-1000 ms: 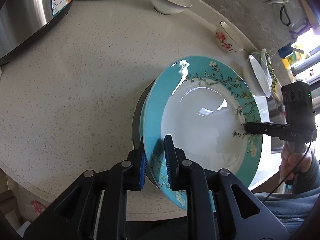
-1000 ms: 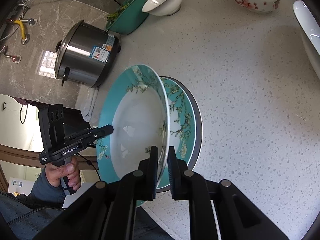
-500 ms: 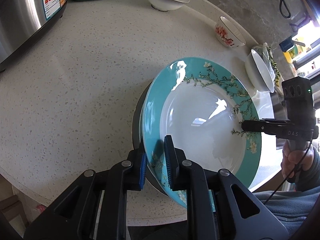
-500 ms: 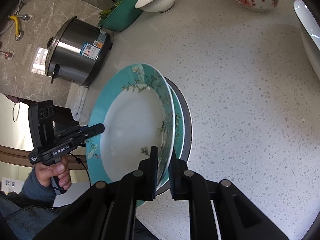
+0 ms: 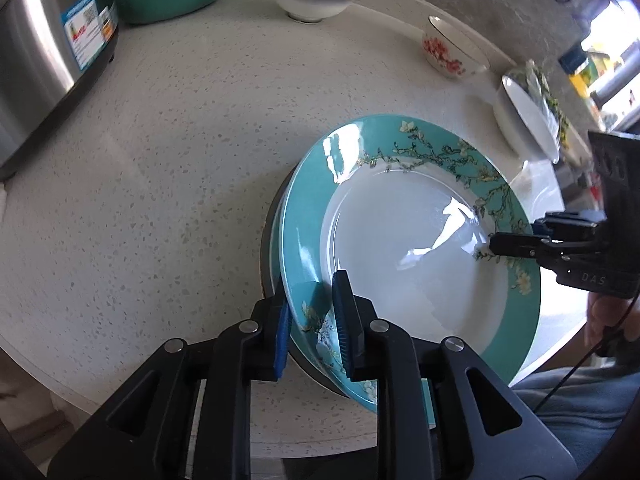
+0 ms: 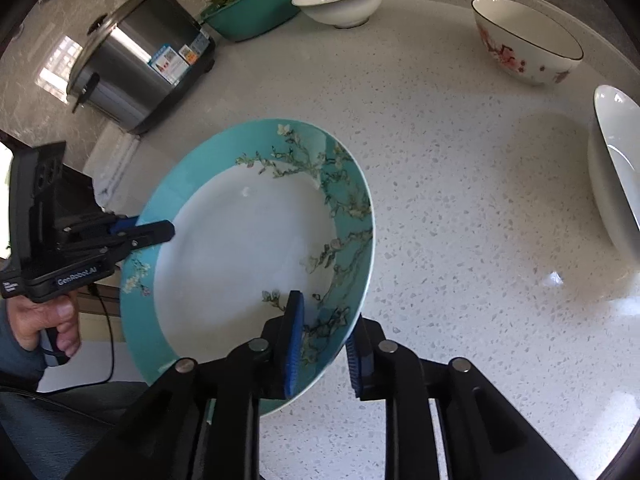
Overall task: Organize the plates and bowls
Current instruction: 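Lower the teal floral plate onto the stack and open both tools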
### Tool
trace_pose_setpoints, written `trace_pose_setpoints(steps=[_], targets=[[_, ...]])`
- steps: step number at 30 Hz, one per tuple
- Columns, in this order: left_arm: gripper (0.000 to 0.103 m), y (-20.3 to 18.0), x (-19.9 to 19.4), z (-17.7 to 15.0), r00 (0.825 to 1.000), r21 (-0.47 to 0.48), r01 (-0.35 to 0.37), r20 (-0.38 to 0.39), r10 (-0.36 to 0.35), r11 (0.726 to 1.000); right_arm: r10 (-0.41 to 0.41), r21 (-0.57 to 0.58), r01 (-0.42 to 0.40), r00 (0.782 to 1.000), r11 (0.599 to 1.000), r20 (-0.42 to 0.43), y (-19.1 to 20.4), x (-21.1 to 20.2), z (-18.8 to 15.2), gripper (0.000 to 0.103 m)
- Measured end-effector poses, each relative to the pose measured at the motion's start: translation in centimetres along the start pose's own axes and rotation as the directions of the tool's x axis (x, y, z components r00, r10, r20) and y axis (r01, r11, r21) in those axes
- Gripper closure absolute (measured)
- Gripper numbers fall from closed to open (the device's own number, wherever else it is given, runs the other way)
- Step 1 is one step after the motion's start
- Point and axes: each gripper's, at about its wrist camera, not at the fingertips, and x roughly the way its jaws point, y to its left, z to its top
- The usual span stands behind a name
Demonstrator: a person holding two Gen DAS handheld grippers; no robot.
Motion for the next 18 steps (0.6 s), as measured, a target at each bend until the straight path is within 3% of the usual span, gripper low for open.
trace_pose_setpoints(steps=[13, 18], targets=[[0.084, -0.1, 0.6, 0.3, 1.000, 0.023, -0.004, 0.015, 0.004, 1.000, -0.061, -0.008, 0.061, 0.998, 0.998, 0.004, 0.4, 0.5, -0.5, 0.074], [0.084, 0.9, 0.5, 0.5, 0.999, 0.004, 0.029, 0.022, -0.029, 1.000, -0.063, 0.006, 0.063, 0.998, 0.998, 0.008, 0.8, 0.7, -0.4, 0.074]])
